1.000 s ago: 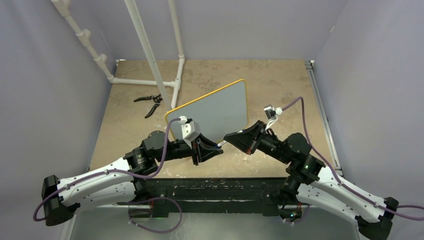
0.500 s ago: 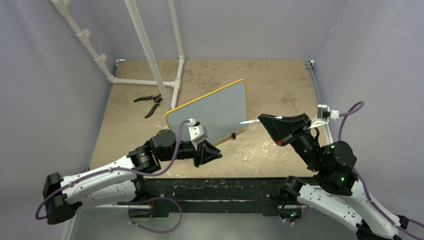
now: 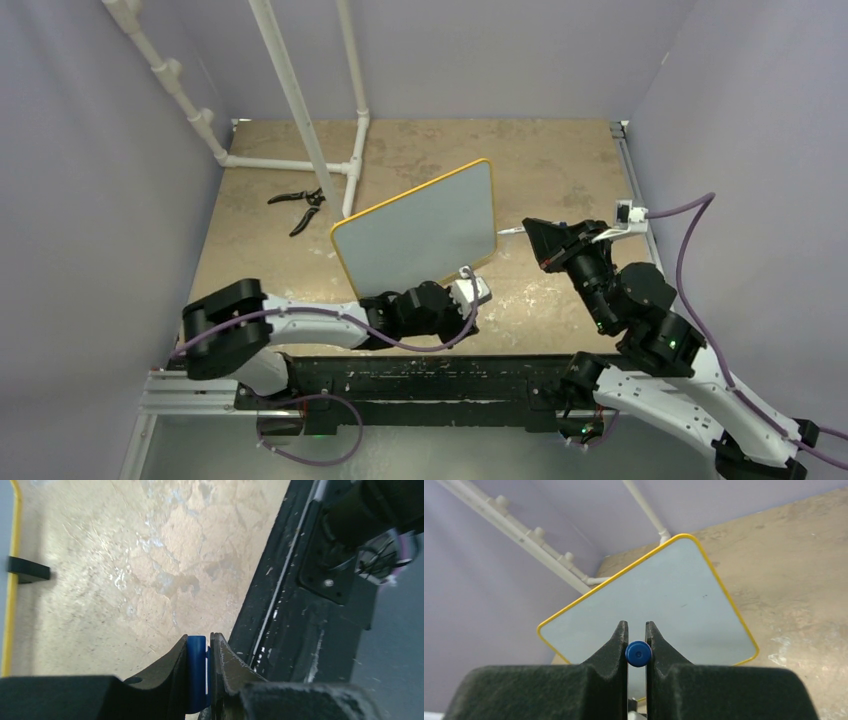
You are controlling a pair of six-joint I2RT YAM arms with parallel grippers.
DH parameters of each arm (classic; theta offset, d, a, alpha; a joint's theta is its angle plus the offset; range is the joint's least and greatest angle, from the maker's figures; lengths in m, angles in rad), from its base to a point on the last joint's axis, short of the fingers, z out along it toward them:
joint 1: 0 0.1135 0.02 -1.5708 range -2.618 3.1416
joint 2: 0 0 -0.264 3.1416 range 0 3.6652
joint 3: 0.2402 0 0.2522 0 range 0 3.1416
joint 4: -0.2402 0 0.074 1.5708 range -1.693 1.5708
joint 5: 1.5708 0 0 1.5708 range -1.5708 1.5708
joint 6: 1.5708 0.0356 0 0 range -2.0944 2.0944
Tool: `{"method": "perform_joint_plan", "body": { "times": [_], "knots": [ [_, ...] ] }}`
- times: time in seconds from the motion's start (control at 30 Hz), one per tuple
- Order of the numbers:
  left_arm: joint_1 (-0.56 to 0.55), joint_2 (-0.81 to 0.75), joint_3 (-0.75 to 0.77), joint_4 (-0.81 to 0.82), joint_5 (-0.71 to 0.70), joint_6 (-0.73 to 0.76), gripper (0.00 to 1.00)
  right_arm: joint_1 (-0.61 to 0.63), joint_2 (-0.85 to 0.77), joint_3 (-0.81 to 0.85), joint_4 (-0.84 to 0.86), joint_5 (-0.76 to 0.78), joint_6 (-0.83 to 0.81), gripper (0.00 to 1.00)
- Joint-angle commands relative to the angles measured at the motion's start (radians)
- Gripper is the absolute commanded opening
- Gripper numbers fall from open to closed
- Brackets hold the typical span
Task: Write a sentence on the whiteboard
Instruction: Place the pen cap at the center of the board, then write a sentence on the whiteboard.
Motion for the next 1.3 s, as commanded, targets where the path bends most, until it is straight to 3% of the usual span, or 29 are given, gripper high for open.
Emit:
{"method": "perform_joint_plan", "body": {
  "times": [0.0,0.37,0.5,0.6,0.7,0.83,1.07,1.27],
  "knots": [
    [-0.041,0.133,0.071,0.117,-0.151,0.023,0.0,-0.002,-0.02,-0.023,-0.016,0.114,0.001,0.0],
    [-0.044,0.364,0.147,0.188,-0.361,-0.004,0.02,-0.002,-0.025,-0.054,-0.014,0.13,-0.003,0.0],
    [-0.044,0.389,0.171,0.186,-0.376,-0.023,0.15,-0.002,-0.031,-0.069,-0.009,0.134,0.0,0.0],
    [-0.043,0.386,0.187,0.167,-0.378,-0.037,0.32,-0.002,-0.033,-0.076,-0.012,0.142,0.0,0.0],
    [-0.042,0.344,0.194,0.138,-0.383,-0.04,0.49,-0.002,-0.039,-0.078,-0.008,0.15,0.001,0.0],
    [-0.037,0.251,0.191,0.082,-0.363,-0.04,0.6,-0.002,-0.05,-0.082,0.042,0.148,-0.025,0.0],
    [-0.004,0.047,0.223,-0.073,-0.264,-0.055,0.65,-0.002,-0.041,-0.066,0.175,0.119,-0.088,0.0],
    [0.077,-0.12,0.252,-0.072,-0.094,-0.14,0.65,-0.002,-0.071,-0.109,0.411,0.04,-0.11,0.0]
  ]
}}
